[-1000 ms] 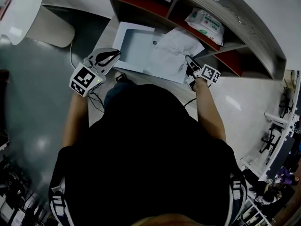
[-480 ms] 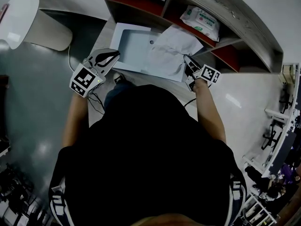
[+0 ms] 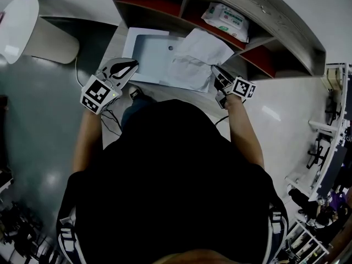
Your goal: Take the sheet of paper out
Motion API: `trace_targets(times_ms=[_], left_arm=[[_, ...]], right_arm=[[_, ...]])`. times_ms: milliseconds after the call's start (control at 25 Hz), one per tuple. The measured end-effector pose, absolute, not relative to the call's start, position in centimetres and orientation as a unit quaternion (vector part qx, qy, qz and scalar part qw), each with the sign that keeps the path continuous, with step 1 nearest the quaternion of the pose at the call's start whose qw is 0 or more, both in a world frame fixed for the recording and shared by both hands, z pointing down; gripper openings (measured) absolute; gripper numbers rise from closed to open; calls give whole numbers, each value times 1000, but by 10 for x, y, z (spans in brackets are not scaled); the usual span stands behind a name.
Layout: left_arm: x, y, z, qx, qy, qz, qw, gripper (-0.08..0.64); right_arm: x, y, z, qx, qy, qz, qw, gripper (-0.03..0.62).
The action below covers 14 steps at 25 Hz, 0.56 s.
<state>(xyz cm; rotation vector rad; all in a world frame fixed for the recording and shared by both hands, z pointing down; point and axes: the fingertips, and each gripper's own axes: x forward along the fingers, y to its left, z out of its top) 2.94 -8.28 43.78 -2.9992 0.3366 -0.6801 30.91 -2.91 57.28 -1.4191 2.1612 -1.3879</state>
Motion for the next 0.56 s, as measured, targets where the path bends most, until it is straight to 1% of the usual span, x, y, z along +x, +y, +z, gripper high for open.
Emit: trace_targets(times_ms=[560], left_arm=[[59, -84, 439, -971, 99, -215, 24, 29]], right_arm=[[327, -13, 567, -475, 737, -469, 103, 17]])
